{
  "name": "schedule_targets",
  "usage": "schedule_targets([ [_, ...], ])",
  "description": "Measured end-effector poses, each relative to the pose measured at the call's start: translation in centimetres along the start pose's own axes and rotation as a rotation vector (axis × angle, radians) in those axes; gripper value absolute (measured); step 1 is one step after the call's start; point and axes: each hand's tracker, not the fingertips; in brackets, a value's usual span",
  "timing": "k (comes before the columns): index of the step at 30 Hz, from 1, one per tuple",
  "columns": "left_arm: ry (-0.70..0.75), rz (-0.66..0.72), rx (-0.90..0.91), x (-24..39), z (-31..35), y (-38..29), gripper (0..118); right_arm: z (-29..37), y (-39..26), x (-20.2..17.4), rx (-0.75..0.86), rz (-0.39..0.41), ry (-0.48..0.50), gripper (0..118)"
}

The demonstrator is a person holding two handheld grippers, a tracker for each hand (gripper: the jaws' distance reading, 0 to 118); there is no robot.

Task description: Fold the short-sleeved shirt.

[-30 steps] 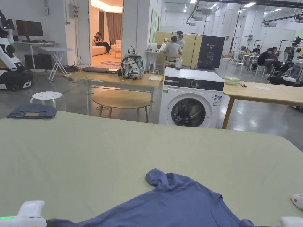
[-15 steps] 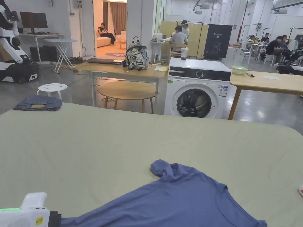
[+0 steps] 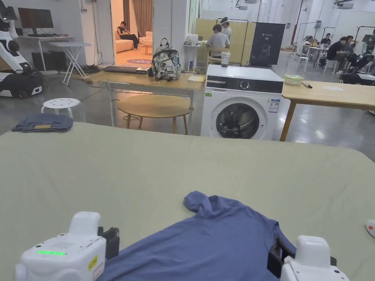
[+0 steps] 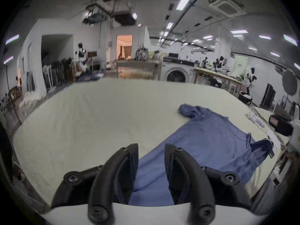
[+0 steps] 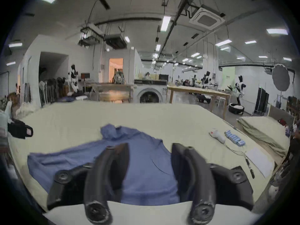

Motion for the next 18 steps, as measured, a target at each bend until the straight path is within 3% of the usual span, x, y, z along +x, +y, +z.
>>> schedule_targets([
  [1, 0.004, -0.018, 0.027, 0.8, 0.3, 0.3, 18, 0.0, 0.3, -0.5, 0.023, 0.0, -0.006, 18],
  [5, 0.023, -0.072, 0.143, 3.7, 1.2, 1.8, 2, 0.1, 1.6, -2.5, 0.085, -0.004, 0.025, 0],
  [11, 0.067, -0.1, 0.239, 6.3, 2.3, 3.5, 0, 0.4, 3.1, -4.2, 0.137, 0.001, 0.036, 0],
  [18, 0.101, -0.091, 0.261, 4.8, 2.8, 3.3, 0, 0.0, 3.2, -5.0, 0.131, 0.023, 0.062, 0],
])
